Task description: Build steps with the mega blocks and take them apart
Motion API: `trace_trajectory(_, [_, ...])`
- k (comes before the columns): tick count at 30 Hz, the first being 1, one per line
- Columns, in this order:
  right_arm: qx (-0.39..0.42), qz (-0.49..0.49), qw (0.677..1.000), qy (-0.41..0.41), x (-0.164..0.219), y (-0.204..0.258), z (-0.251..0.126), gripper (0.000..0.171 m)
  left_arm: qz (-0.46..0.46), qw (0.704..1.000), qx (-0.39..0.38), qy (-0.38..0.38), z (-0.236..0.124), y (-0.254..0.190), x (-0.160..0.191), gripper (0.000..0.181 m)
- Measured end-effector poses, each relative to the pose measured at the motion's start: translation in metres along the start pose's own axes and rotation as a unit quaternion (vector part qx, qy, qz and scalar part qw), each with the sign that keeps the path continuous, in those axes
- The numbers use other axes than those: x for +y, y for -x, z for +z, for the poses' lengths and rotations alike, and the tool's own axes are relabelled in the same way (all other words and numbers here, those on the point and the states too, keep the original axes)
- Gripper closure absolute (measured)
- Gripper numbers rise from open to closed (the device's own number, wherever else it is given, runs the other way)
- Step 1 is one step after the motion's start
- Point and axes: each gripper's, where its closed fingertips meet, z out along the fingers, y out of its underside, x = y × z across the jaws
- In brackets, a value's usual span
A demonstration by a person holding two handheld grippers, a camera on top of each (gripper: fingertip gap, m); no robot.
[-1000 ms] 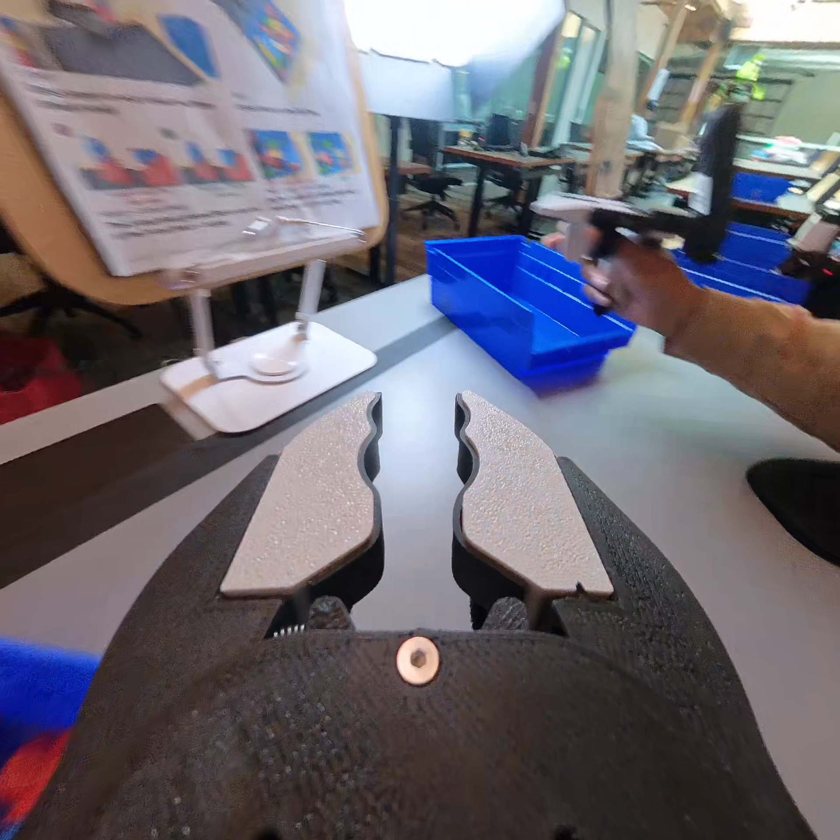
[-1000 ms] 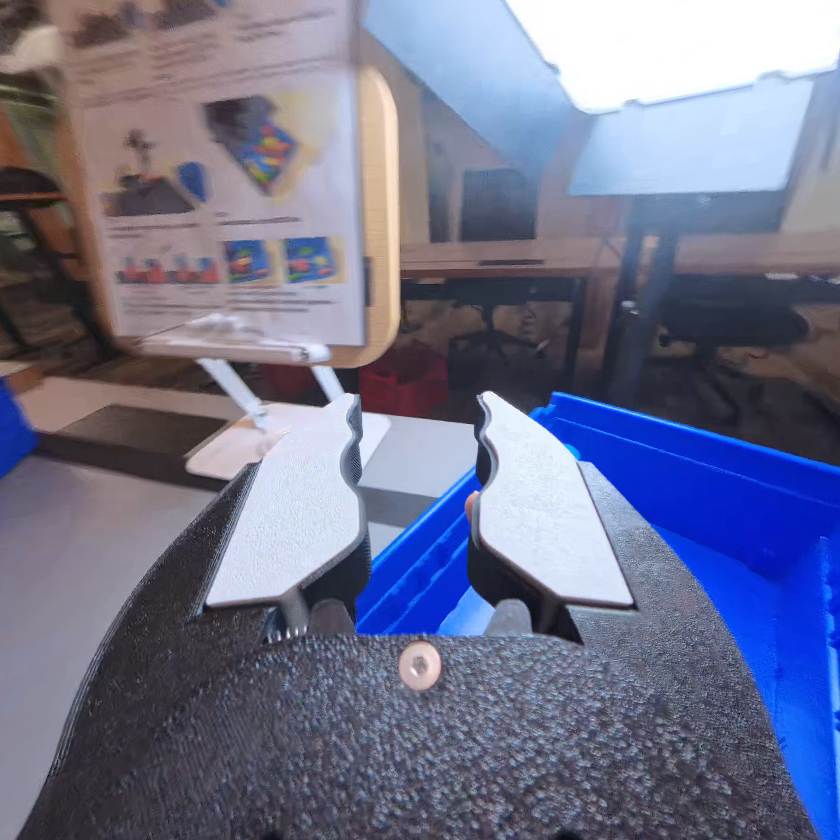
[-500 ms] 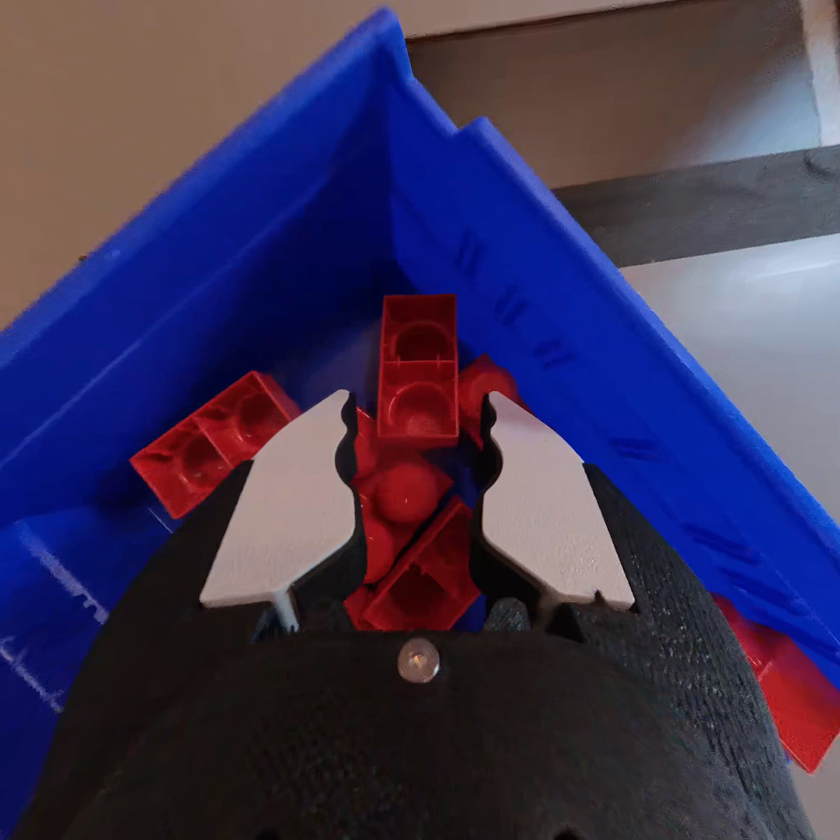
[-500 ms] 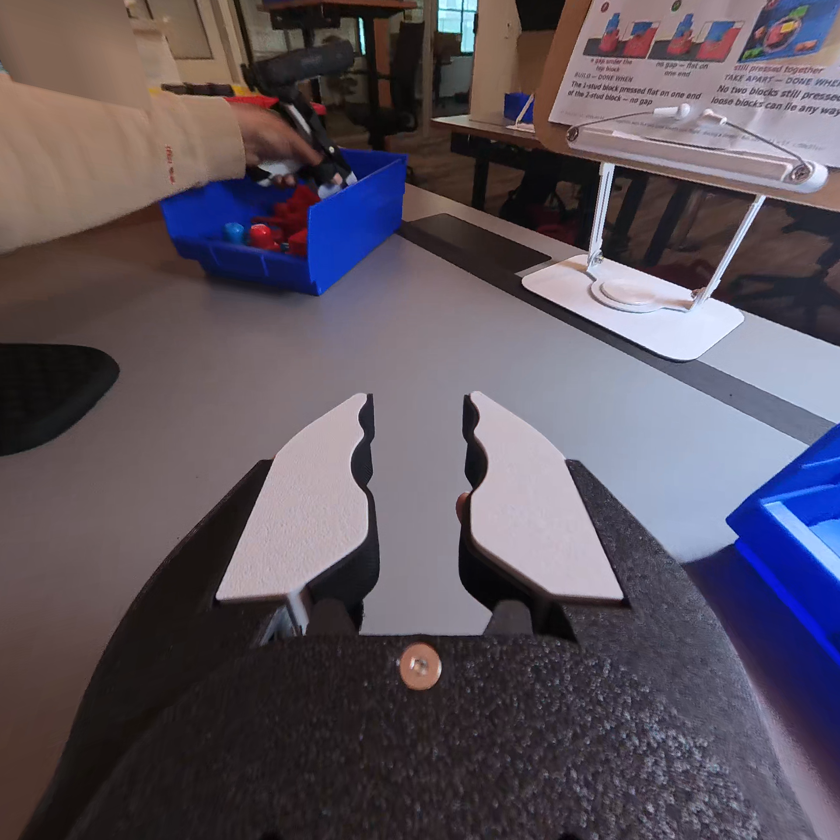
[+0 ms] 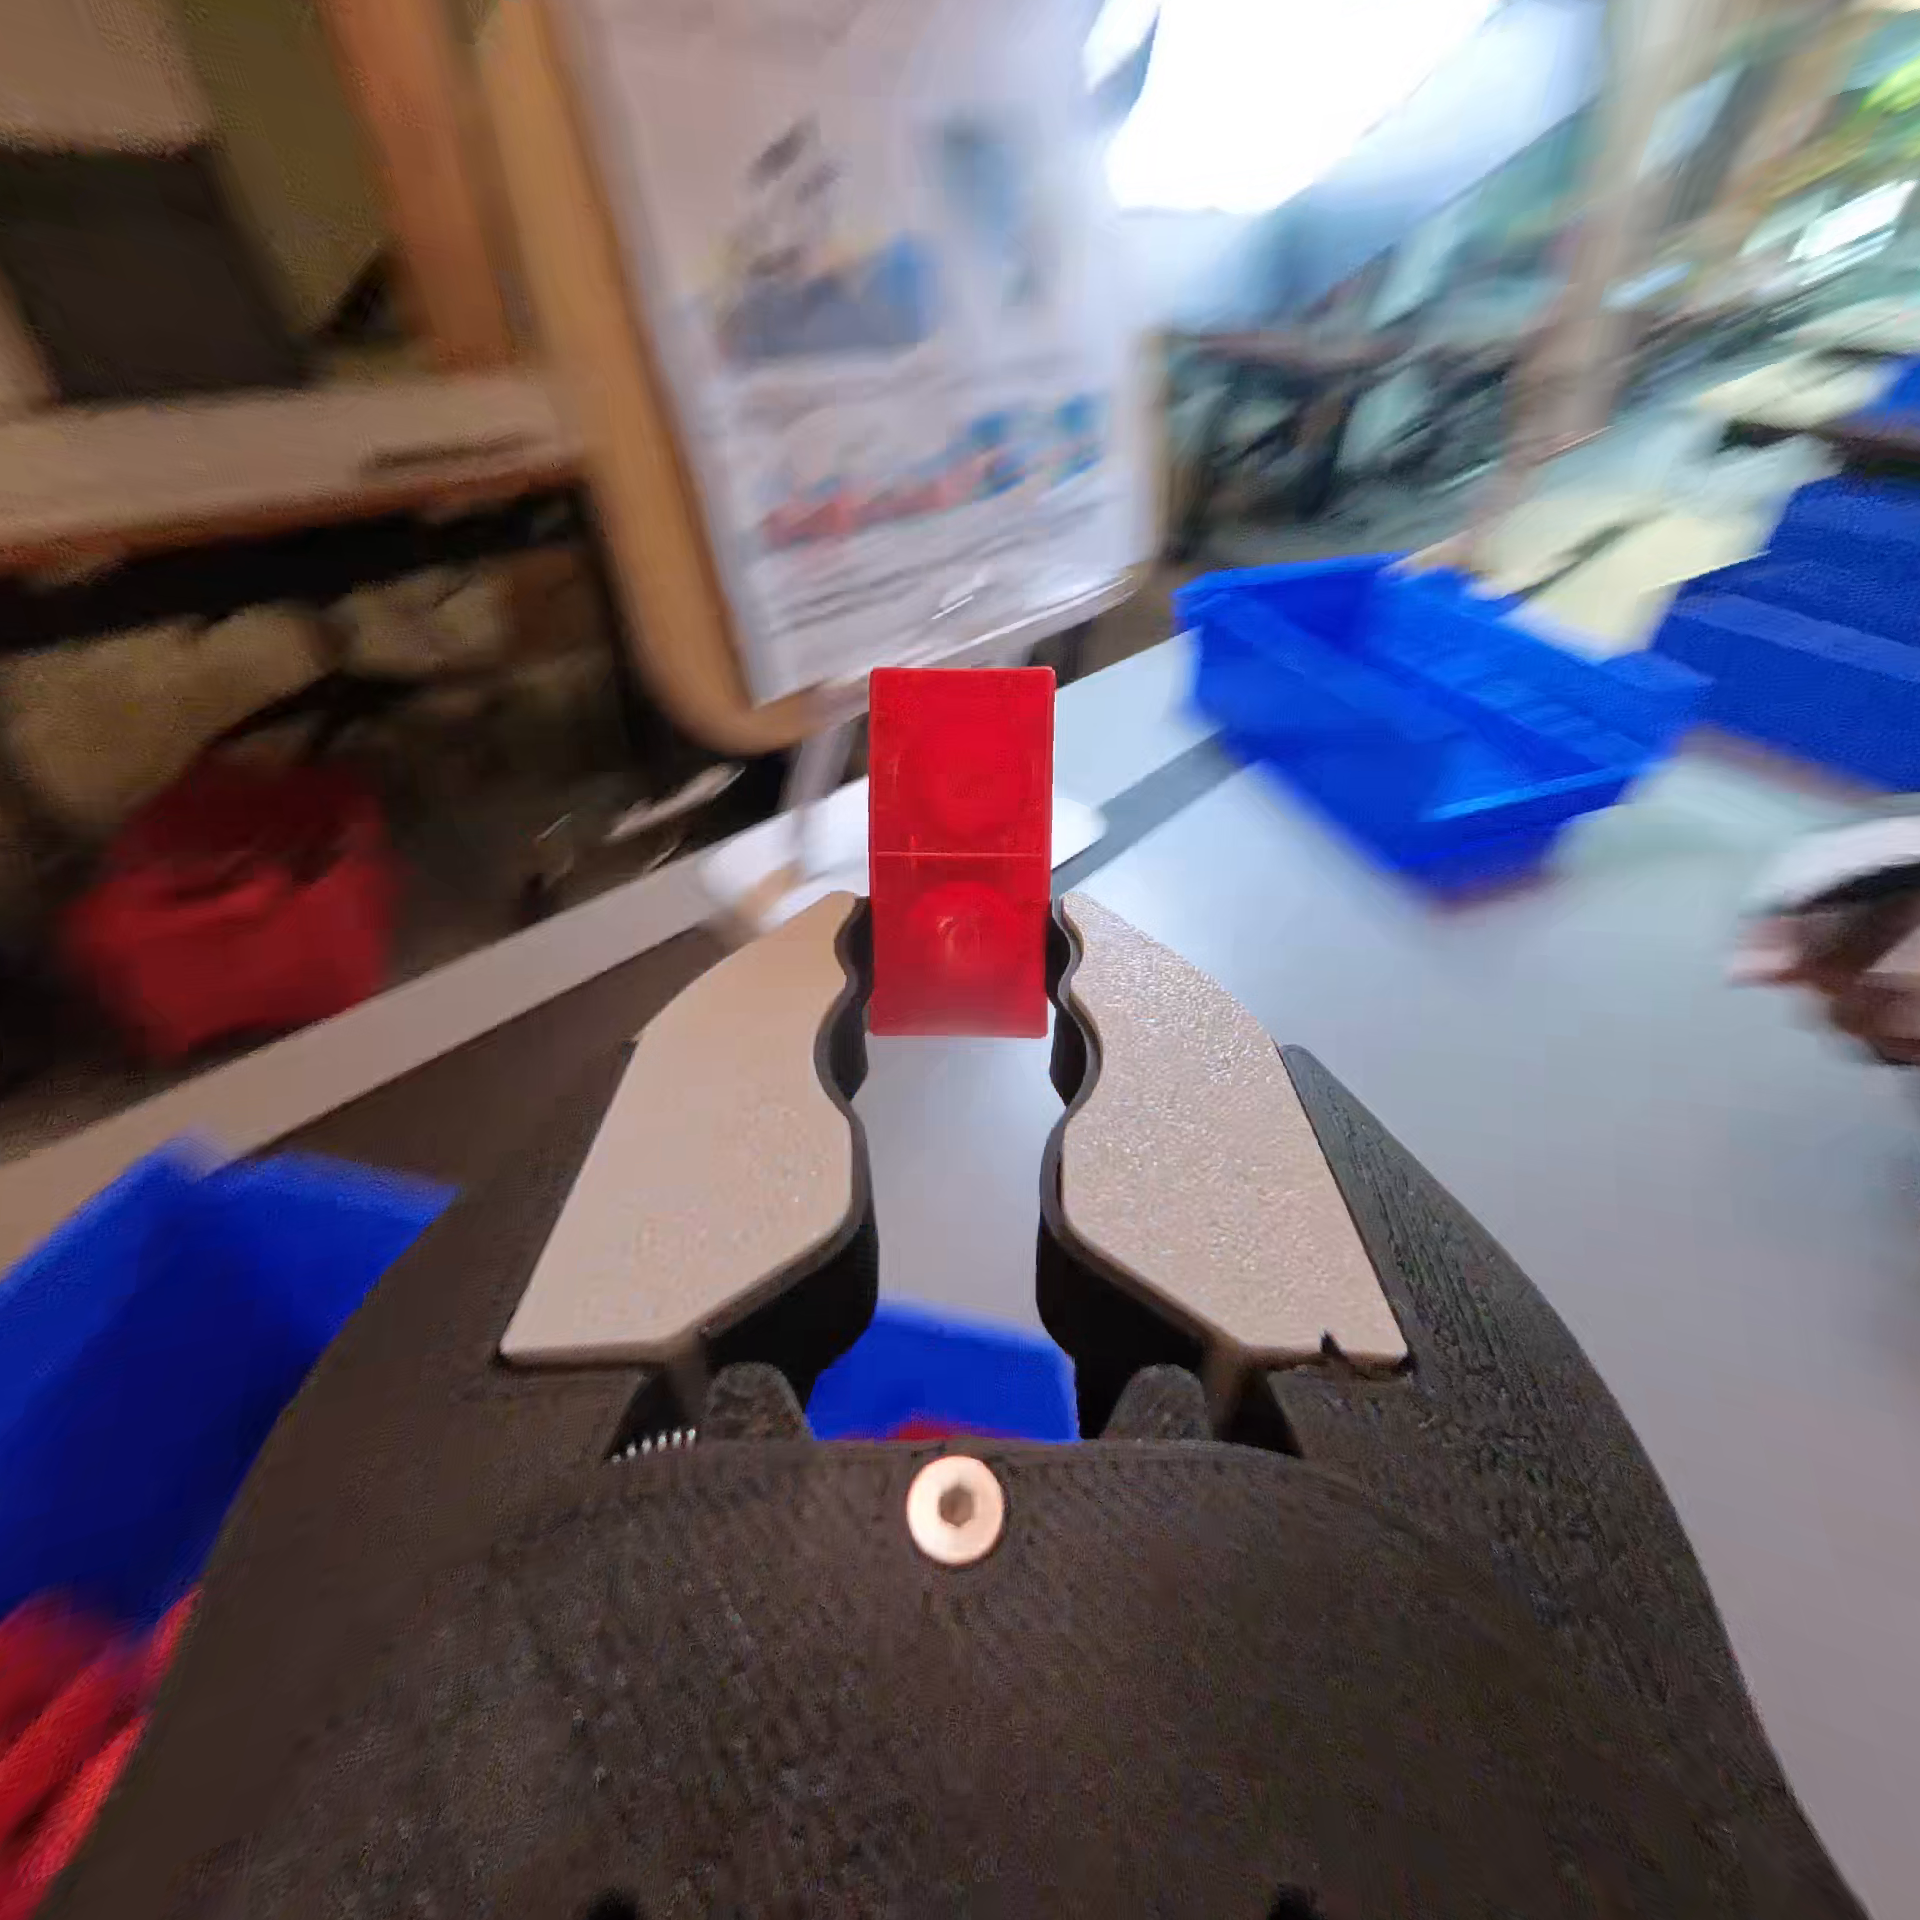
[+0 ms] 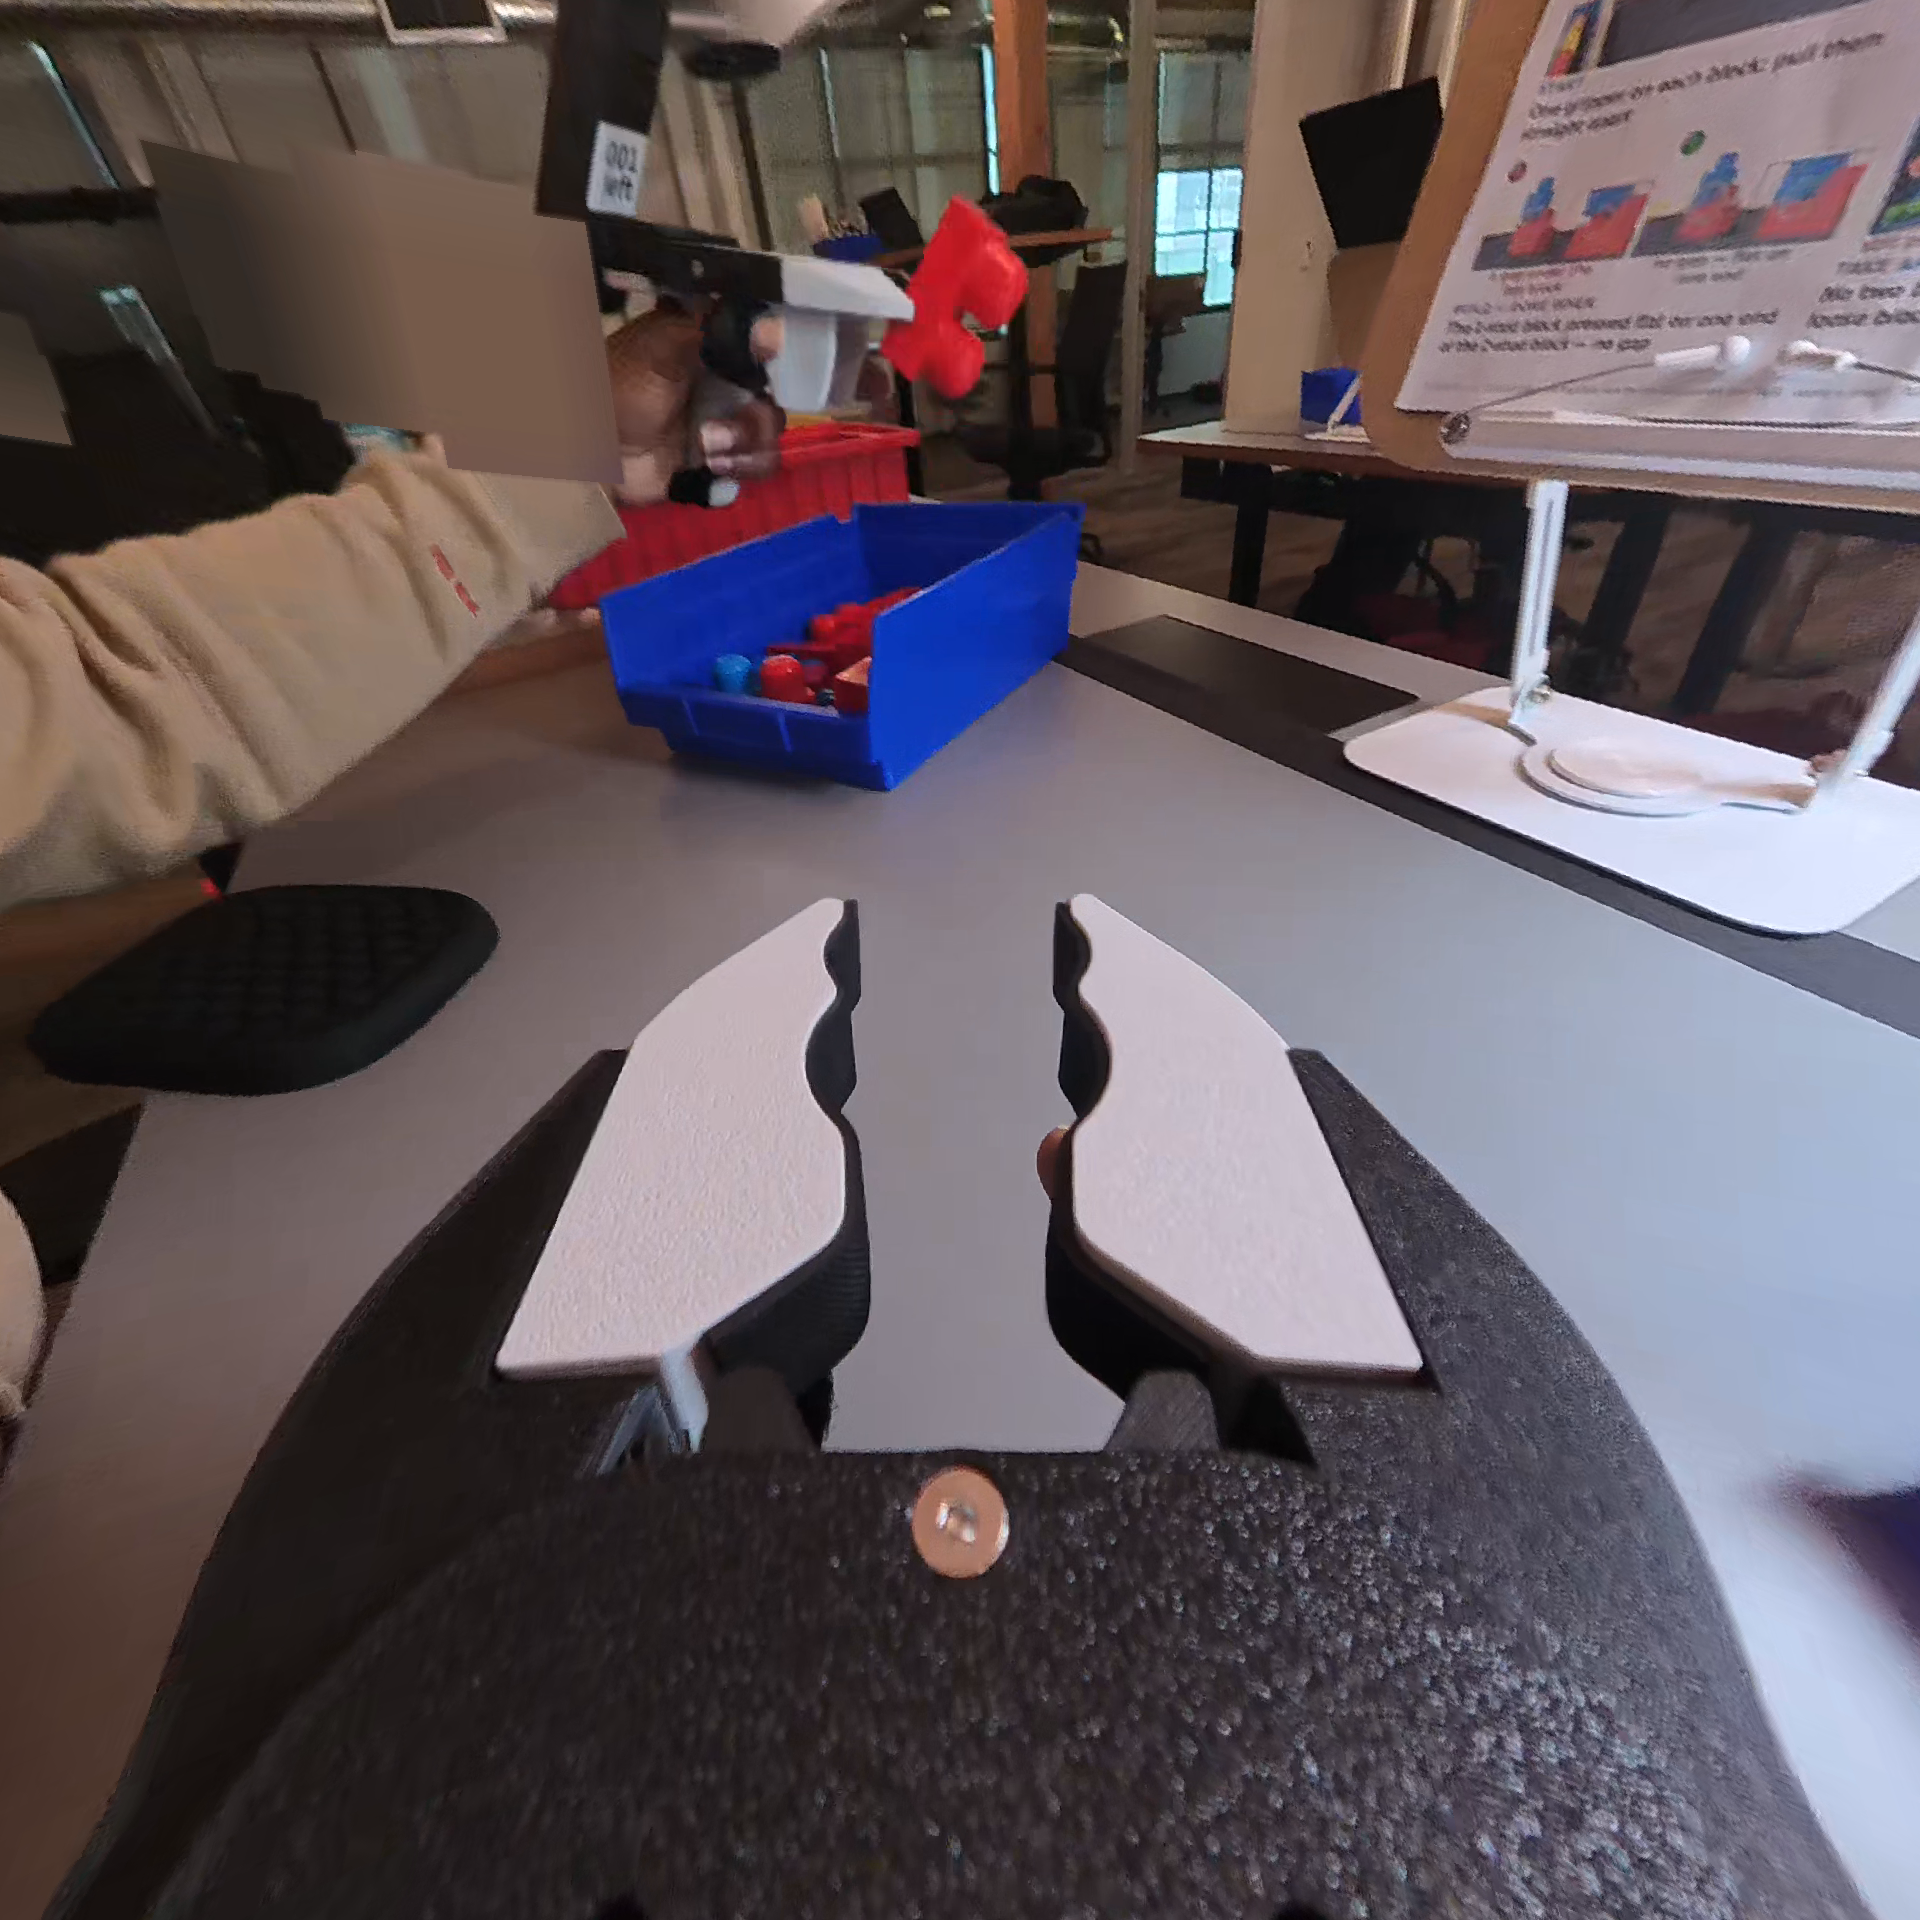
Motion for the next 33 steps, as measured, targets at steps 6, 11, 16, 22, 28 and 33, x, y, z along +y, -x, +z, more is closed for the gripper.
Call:
trace_trajectory(6, [-0.119, 0.096, 0.987, -0.055, -0.032, 0.036, 0.023, 0.117, -0.071, 0.923, 0.317, -0.206, 0.004, -0.22, -0.021, 0.149])
trace_trajectory(11, [-0.194, 0.132, 0.967, -0.096, -0.052, 0.067, 0.027, 0.122, -0.109, 0.904, 0.367, -0.189, 0.038, -0.288, 0.014, 0.15])
trace_trajectory(16, [-0.183, 0.122, 0.974, -0.06, -0.038, 0.058, 0.024, 0.142, -0.111, 0.911, 0.371, -0.14, 0.053, -0.297, 0.045, 0.149])
trace_trajectory(22, [-0.112, -0.08, 0.932, 0.336, 0.061, 0.014, -0.008, 0.142, 0.028, 0.942, 0.322, 0.086, 0.058, -0.258, 0.108, 0.133])
trace_trajectory(28, [-0.117, -0.151, 0.834, 0.517, 0.123, 0.001, -0.051, 0.142, 0.159, 0.944, 0.003, 0.289, 0.015, -0.068, 0.098, 0.143])
trace_trajectory(33, [-0.072, -0.198, 0.842, 0.497, 0.117, -0.012, -0.043, 0.132, 0.077, 0.865, -0.089, 0.488, -0.034, 0.051, 0.153, 0.137])
